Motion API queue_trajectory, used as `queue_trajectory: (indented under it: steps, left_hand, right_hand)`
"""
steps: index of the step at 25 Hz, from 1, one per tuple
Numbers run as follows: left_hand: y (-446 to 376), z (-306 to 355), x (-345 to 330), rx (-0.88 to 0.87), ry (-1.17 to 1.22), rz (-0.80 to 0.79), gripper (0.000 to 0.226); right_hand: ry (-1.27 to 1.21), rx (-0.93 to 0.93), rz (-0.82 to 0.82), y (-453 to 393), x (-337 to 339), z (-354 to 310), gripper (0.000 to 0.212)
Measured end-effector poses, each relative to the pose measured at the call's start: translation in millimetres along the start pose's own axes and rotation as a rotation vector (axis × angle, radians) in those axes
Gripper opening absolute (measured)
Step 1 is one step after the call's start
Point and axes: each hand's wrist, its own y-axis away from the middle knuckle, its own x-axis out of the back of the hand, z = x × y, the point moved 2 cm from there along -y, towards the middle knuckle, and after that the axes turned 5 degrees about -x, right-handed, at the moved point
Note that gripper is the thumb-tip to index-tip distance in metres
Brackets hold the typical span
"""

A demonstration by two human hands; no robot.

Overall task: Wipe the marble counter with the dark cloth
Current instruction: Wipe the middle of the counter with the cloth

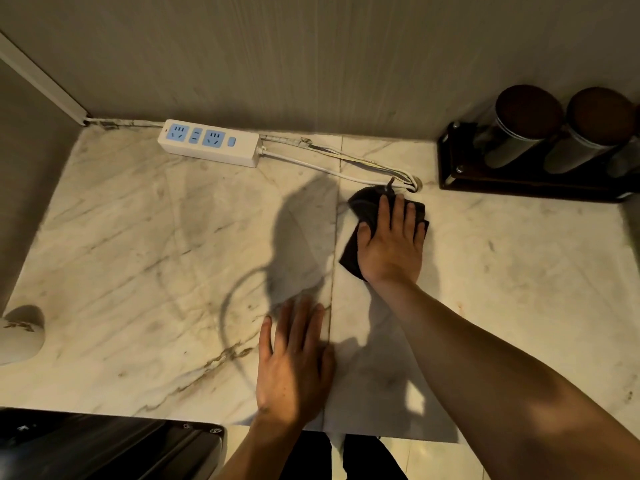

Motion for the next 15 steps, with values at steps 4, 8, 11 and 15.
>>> queue_trajectory:
  steps: [4, 8, 11, 15]
  left_hand:
    - [-1.0, 1.2, 0.0, 0.009, -0.008, -0.013, 0.058]
    - [-1.5, 2.0, 2.4, -0.003, -0.022, 0.005, 0.057]
    - [-0.7, 2.6, 0.8, -0.018, -0.022, 0.01, 0.056]
    - [-0.4, 1.7, -2.8, -0.007, -0.033, -0.009, 0.057]
  right_hand:
    - [-0.042, -0.097, -0.004, 10.8, 1.1, 6.5, 0.061]
    - [-0.019, -0.135, -0.008, 28.3, 1.6, 15.3, 0.064]
    - [-0.009, -0.144, -0.003, 43.1, 2.0, 21.0, 0.066]
    - [-0.008, -0.154, -0.005, 62.2, 1.2, 26.7, 0.067]
